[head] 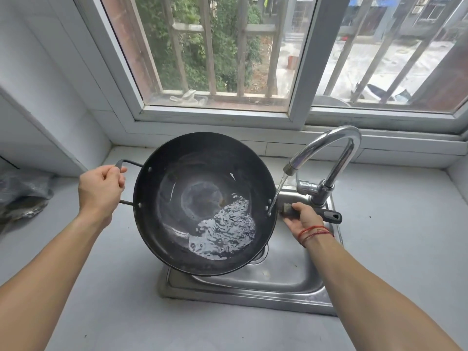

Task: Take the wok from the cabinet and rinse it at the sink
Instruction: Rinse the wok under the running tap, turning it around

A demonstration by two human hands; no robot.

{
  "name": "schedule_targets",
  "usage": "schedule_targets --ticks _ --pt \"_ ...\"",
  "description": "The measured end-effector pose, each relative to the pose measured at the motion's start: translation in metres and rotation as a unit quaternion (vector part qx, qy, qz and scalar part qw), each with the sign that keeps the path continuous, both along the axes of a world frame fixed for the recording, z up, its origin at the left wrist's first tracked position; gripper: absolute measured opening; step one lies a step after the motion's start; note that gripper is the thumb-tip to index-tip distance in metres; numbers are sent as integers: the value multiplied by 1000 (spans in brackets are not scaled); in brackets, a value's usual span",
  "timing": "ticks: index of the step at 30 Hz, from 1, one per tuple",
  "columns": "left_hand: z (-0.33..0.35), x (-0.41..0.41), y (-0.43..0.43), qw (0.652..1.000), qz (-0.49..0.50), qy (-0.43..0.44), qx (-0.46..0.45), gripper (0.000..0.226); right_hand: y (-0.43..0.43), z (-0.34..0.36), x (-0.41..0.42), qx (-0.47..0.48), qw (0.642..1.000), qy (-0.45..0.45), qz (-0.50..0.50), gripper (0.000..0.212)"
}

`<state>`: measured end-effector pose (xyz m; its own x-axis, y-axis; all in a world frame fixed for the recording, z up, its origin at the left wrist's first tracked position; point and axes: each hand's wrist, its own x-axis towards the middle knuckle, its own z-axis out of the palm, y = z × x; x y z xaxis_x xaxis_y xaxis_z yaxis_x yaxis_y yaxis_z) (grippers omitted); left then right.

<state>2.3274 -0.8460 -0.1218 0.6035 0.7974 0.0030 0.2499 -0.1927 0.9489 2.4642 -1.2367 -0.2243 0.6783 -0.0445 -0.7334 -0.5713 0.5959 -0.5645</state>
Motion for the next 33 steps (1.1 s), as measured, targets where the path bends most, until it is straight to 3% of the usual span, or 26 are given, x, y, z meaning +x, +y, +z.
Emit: schedule_targets --ticks 2,6,12,23,27,33 --pt "0 -2 1 1000 1 5 1 32 1 -3 -1 -2 1000 2 -2 31" --pt "0 -6 1 1000 3 11 4 33 1 -7 -5 -12 1000 7 4 32" --pt "-1 -10 -5 1000 6 15 -19 34 -6 -11 -14 -22 999 20 20 12" --pt "-14 -13 -25 996 -9 75 -47 32 -39 -10 -38 -89 996 25 5 23" --pt "-17 -13 -39 993 -21 95 -65 29 -56 1 -43 -134 990 24 18 9" --pt "-20 -11 -52 984 -51 148 -81 24 -81 10 -54 -178 983 25 27 9"
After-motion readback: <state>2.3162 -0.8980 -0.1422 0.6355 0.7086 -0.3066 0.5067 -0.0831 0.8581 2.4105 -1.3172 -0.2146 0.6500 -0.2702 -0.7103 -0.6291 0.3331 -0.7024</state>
